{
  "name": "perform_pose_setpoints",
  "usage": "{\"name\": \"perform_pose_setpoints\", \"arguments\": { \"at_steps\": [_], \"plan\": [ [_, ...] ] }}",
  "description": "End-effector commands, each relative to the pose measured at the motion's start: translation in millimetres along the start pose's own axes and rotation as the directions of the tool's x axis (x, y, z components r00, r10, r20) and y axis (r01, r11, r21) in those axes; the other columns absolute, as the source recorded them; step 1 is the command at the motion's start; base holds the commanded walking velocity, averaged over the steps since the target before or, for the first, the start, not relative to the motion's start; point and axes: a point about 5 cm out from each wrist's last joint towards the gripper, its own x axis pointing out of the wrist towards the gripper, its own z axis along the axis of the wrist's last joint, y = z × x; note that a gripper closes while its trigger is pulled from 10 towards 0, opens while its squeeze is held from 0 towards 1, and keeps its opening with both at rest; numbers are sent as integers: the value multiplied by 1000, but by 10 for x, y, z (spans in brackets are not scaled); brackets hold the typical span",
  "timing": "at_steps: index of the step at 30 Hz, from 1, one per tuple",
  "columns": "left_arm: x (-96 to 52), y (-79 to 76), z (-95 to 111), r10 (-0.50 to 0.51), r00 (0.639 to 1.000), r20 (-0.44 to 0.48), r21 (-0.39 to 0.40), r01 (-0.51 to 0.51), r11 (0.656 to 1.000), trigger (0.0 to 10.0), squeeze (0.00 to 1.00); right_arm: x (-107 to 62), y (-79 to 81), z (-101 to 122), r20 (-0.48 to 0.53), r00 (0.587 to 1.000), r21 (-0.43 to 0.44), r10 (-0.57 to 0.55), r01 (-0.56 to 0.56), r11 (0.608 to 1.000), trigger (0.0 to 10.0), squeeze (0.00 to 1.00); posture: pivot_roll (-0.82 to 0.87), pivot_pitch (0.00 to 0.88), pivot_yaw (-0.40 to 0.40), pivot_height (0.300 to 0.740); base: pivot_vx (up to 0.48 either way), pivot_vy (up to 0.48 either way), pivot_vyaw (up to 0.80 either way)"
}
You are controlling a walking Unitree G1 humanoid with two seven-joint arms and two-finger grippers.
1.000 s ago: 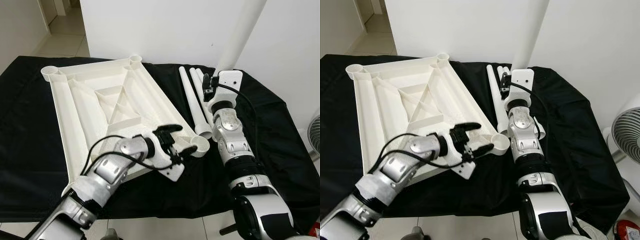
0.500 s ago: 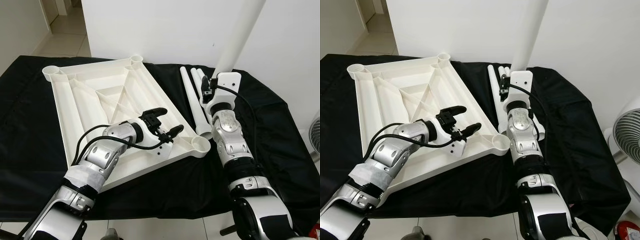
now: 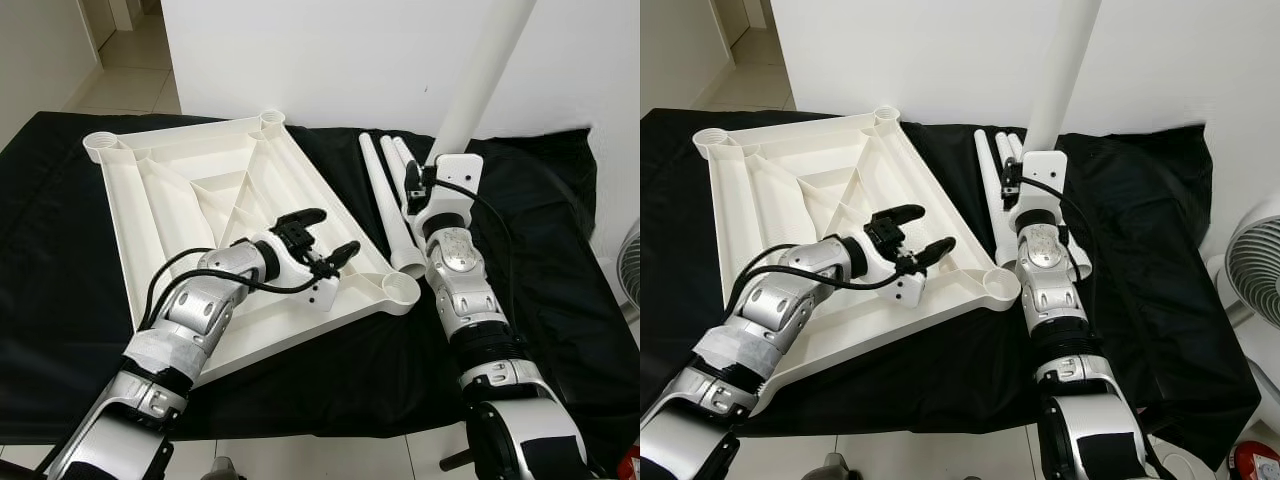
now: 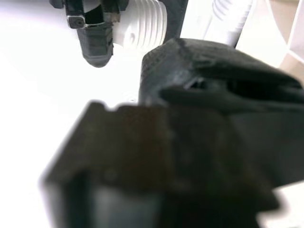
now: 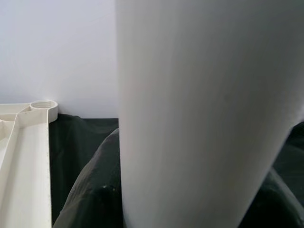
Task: Building children table
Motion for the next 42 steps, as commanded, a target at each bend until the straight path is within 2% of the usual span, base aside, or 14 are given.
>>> {"name": "perform_pose_setpoints", "arguments": {
  "at_steps": [1,5,12,22,32,42],
  "plan": [
    [-51,2,-43,-1,1000,-8,28,1,1000,10000,0,-12,-41,-4,4,1000,-8,4,-4,1000,10000,0,33,0,-38,740,0,0,0],
    [-124,16,-56,-11,1000,-1,67,11,998,10000,0,-25,-52,-11,4,1000,-2,10,-10,1000,10000,0,33,0,-37,740,0,0,0],
    [-199,67,-94,34,999,-2,73,-33,997,10000,0,-62,-40,-27,14,999,11,37,-37,999,10000,0,40,0,-35,740,0,0,0],
    [-307,191,-167,171,985,6,15,-172,985,10000,0,-154,7,-90,12,997,42,72,-72,996,10000,0,58,0,-50,740,0,0,0],
    [-353,243,-164,214,977,7,12,-214,977,10000,0,-131,-14,-90,13,997,56,75,-76,996,10000,0,106,0,-73,740,0,0,0],
    [-400,290,-176,243,970,3,19,-243,970,10000,0,-87,68,-66,22,994,69,108,-110,992,10000,0,126,0,-85,740,0,0,0]
  ]
}}
